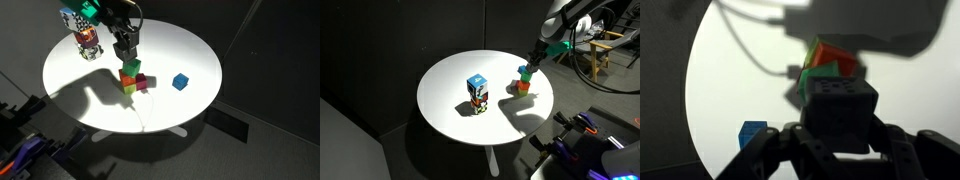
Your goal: Put the gray block on top of the green block
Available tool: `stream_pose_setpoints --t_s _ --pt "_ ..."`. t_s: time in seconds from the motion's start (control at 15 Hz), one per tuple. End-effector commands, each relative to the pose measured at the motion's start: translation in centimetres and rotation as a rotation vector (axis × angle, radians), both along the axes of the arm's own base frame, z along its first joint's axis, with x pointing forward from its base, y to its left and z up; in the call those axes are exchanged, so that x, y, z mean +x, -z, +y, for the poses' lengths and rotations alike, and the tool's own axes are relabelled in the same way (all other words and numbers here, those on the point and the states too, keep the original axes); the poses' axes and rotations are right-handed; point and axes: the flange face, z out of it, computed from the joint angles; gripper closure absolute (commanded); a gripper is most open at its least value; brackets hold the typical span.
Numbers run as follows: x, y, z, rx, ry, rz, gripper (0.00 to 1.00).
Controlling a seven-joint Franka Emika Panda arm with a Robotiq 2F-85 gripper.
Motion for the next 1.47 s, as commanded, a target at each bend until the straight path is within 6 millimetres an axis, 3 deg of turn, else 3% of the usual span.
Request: stream_pose_setpoints --t_s 0.0,1.4 --pt "0.8 -0.1 0.3 0.01 -0.003 -0.005 0.72" --pt "2.2 1.9 0.8 0.014 -0.021 0.023 0.72"
